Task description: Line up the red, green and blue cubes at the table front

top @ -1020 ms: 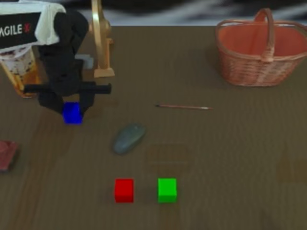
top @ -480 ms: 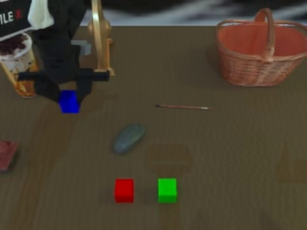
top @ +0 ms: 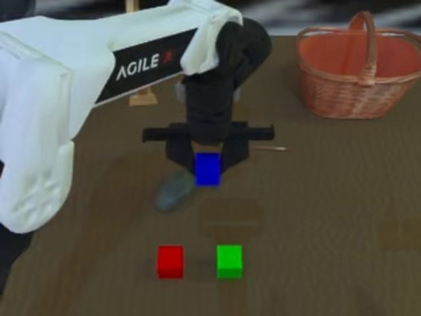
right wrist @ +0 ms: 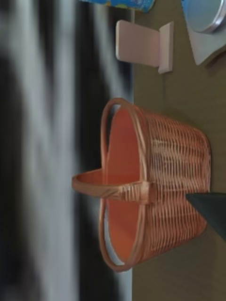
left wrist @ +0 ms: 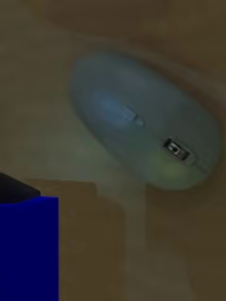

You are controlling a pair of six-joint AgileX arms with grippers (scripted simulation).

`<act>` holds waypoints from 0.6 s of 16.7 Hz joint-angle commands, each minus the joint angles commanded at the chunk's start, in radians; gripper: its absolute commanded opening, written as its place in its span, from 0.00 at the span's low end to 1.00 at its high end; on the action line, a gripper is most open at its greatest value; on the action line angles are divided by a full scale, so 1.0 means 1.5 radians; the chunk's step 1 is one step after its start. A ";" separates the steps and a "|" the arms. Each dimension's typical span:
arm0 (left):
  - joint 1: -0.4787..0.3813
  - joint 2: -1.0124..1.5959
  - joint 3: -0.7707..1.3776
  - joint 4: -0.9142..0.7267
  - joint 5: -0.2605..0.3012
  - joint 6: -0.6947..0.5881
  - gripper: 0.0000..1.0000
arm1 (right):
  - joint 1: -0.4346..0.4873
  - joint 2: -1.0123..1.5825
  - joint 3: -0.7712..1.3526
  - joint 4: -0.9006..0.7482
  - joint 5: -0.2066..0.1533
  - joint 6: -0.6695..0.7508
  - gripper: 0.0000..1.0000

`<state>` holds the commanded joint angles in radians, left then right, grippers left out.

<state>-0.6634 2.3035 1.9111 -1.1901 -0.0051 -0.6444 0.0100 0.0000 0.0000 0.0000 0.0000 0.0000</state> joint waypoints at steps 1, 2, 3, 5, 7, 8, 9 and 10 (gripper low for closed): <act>-0.045 0.006 0.014 -0.010 0.000 -0.048 0.00 | 0.000 0.000 0.000 0.000 0.000 0.000 1.00; -0.087 0.011 0.028 -0.018 0.000 -0.093 0.00 | 0.000 0.000 0.000 0.000 0.000 0.000 1.00; -0.125 0.015 0.040 -0.025 -0.001 -0.133 0.00 | 0.000 0.000 0.000 0.000 0.000 0.000 1.00; -0.183 0.017 0.059 -0.035 -0.002 -0.192 0.00 | 0.000 0.000 0.000 0.000 0.000 0.000 1.00; -0.213 0.016 0.069 -0.039 -0.003 -0.221 0.00 | 0.000 0.000 0.000 0.000 0.000 0.000 1.00; -0.217 0.015 0.070 -0.040 -0.004 -0.226 0.00 | 0.000 0.000 0.000 0.000 0.000 0.000 1.00; -0.217 0.015 0.070 -0.040 -0.004 -0.226 0.00 | 0.000 0.000 0.000 0.000 0.000 0.000 1.00; -0.217 0.015 0.070 -0.040 -0.004 -0.226 0.00 | 0.000 0.000 0.000 0.000 0.000 0.000 1.00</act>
<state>-0.9893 2.3261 2.0165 -1.2496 -0.0105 -0.9831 0.0100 0.0000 0.0000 0.0000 0.0000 0.0000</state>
